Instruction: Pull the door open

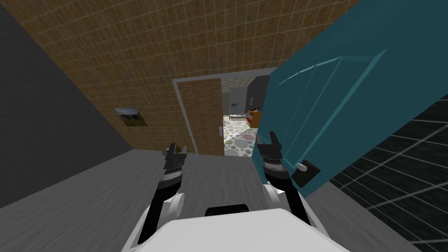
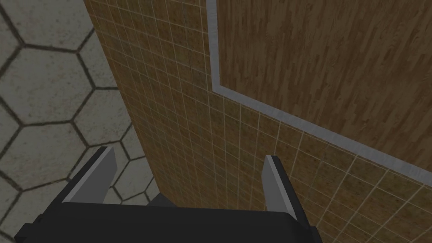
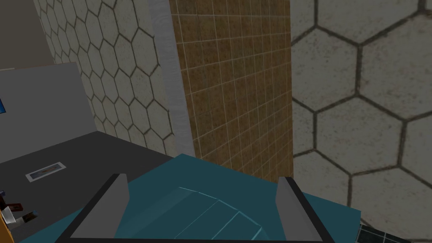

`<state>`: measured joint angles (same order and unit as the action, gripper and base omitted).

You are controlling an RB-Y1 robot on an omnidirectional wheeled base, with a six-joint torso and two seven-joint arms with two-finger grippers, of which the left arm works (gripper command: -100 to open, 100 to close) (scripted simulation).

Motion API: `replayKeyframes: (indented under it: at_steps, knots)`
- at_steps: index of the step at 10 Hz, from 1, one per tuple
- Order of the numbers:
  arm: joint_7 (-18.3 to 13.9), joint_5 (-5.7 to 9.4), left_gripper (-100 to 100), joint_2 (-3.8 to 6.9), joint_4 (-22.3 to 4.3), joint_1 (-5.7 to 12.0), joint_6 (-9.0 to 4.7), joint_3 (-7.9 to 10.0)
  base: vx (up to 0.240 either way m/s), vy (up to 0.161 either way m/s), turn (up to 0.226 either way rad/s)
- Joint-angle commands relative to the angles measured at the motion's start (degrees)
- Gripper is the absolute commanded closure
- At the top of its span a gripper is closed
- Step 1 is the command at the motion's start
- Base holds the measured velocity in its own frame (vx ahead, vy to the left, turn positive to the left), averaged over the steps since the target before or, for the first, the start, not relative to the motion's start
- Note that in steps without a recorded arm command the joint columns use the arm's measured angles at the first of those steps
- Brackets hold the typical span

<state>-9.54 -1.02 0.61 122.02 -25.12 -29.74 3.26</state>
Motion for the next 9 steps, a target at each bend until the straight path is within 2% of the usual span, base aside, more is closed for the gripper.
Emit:
replayKeyframes:
  at_steps: [1,4,5,9]
  knots:
    - [0.11,0.03,-100,0.57,-2.32,1.36,0.48,-0.04,0.134,-0.019,-0.041]
    - [0.32,0.09,-100,1.6,-7.2,4.16,1.42,-0.2,0.122,-0.022,-0.039]
    - [0.43,0.13,-100,2.07,-9.87,5.7,1.94,-0.29,0.158,-0.061,-0.055]
    - [0.66,0.19,-100,2.98,-15.47,8.9,3.01,-0.47,0.113,-0.017,-0.038]
